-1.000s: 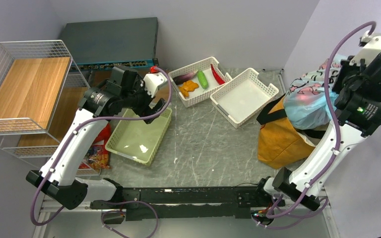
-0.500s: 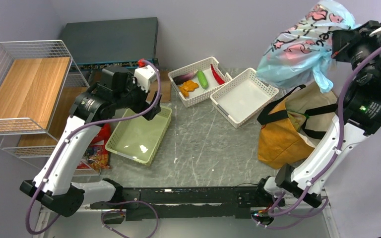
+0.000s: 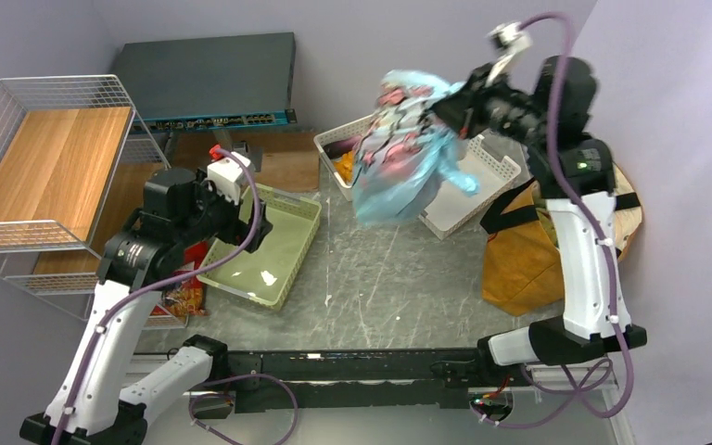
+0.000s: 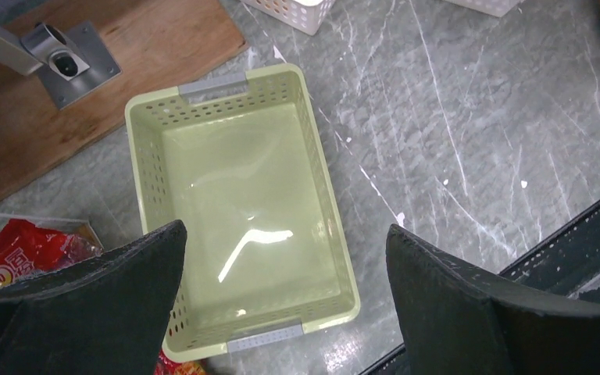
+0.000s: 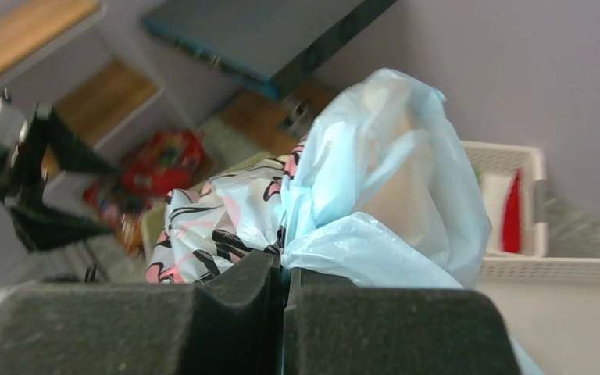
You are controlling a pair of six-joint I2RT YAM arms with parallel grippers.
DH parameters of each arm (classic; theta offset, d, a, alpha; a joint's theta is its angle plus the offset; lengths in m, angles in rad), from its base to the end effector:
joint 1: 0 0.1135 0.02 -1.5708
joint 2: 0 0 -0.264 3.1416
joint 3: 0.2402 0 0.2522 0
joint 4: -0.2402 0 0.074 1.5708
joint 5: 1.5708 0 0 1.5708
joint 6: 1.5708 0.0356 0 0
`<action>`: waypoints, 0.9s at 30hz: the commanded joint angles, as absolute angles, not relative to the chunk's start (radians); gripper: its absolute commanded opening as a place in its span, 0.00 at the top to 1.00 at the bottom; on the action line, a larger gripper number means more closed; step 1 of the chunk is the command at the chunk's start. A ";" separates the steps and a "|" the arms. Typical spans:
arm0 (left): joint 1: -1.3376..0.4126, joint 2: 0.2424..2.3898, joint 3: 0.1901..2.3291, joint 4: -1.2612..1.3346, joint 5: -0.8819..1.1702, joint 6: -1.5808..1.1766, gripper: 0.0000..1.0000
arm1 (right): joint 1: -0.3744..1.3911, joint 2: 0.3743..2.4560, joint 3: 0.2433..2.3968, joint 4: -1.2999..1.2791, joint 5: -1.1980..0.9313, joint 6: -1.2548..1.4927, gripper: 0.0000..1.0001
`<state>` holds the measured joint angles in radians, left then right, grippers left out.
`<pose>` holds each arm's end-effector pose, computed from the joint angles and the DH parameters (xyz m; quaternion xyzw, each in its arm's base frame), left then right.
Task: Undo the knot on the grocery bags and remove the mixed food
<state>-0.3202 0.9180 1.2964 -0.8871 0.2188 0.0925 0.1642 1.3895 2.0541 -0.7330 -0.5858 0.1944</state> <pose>0.1495 -0.0577 0.4165 0.2297 0.8276 -0.1507 0.4895 0.2253 0.0573 0.5644 -0.1865 0.7026 0.3242 0.6053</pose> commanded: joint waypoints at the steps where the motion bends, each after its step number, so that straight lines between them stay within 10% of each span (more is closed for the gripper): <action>1: -0.293 0.870 1.266 -0.923 0.293 0.169 0.01 | 0.352 1.340 1.956 -0.725 -0.483 -0.014 1.00; 11: -0.292 0.738 1.187 -1.038 0.315 0.389 0.01 | 0.543 1.098 1.290 -0.671 -0.421 -0.193 1.00; 20: -0.293 0.665 1.064 -1.090 0.440 0.543 0.01 | 0.698 1.253 1.125 -0.439 -0.394 -0.193 0.98; 23: -0.293 0.665 1.028 -1.074 0.448 0.589 0.01 | 0.807 1.322 1.169 -0.491 -0.405 -0.238 0.14; 27: -0.295 0.683 1.044 -1.061 0.477 0.622 0.01 | 0.676 1.387 1.352 -0.716 -0.464 -0.226 0.00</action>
